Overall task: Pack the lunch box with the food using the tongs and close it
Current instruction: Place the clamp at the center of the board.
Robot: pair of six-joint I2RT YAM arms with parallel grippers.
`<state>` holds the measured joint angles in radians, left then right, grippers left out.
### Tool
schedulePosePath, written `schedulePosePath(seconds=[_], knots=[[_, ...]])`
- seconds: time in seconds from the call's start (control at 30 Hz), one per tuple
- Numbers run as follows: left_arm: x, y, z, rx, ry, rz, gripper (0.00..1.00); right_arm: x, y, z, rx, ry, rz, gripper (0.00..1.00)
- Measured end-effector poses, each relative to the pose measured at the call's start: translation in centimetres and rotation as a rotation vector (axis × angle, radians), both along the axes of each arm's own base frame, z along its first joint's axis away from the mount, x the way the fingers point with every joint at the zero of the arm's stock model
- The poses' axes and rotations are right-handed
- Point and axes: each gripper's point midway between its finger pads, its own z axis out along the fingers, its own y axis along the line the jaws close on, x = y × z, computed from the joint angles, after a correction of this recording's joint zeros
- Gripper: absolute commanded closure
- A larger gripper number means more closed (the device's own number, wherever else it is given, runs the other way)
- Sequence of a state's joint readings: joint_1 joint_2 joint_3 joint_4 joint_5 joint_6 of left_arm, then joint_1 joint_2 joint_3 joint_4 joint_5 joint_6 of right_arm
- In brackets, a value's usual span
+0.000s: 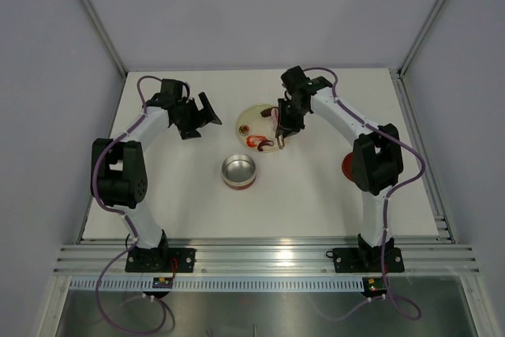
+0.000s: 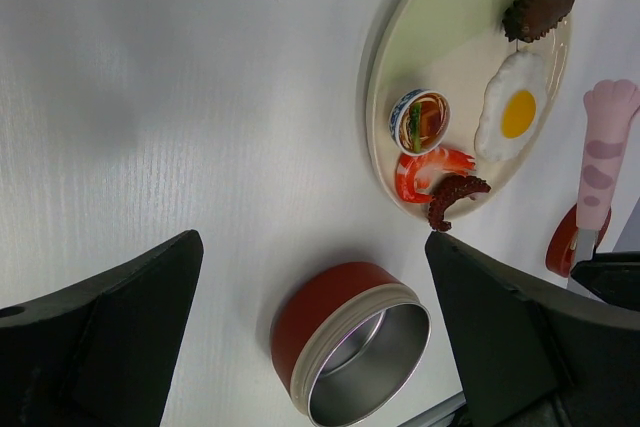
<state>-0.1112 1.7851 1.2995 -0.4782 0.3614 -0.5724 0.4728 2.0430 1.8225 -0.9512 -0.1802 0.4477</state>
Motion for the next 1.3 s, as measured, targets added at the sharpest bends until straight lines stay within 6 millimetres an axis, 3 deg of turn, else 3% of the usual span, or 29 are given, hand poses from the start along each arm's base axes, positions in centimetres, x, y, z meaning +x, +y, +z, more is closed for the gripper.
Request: schedulePosePath(seconds=[0.13,0.3,0.5,0.63,0.77,0.93,1.0,1.03,1.3], knots=[[0.0,0.0,0.0,0.000,0.001,0.000,0.01,-1.8,-1.7,-0.7,-0.048,0.007,0.000,0.95],[-0.3,0.0,-0.2,0.000,0.005,-0.001,0.01,-5.2,-5.3,-1.4,-0.147,0.002,-0.023,0.96],[-1.5,0.1,-0.7,-0.001,0.026,-0.002,0.01,-9.3,-8.7,-3.8,-0.224,0.009,-0.059,0.90],[-2.0,0.1,-0.4,-0.003,0.020,-0.004,0.01,-11.2,-9.8,-5.8,-0.268,-0.028,-0.073,0.87],[-2.2,0.1,0.4,-0.007,0.002,-0.005,0.01,-11.8,-10.0,-7.7,-0.290,-0.062,-0.105,0.82],[-2.5,0.1,1.4,-0.009,-0.022,-0.006,0.01,-11.8,-10.8,-10.0,-0.301,-0.097,-0.188,0.55],[-2.7,0.2,1.5,-0.009,-0.023,-0.006,0.01,-11.5,-10.9,-10.3,-0.290,-0.124,-0.217,0.50],[-2.8,0.2,1.5,-0.009,-0.022,-0.006,0.01,-11.3,-10.9,-10.3,-0.282,-0.139,-0.231,0.42],[-3.2,0.1,1.6,-0.010,-0.023,-0.010,0.01,-11.2,-11.1,-9.7,-0.228,-0.204,-0.320,0.34]])
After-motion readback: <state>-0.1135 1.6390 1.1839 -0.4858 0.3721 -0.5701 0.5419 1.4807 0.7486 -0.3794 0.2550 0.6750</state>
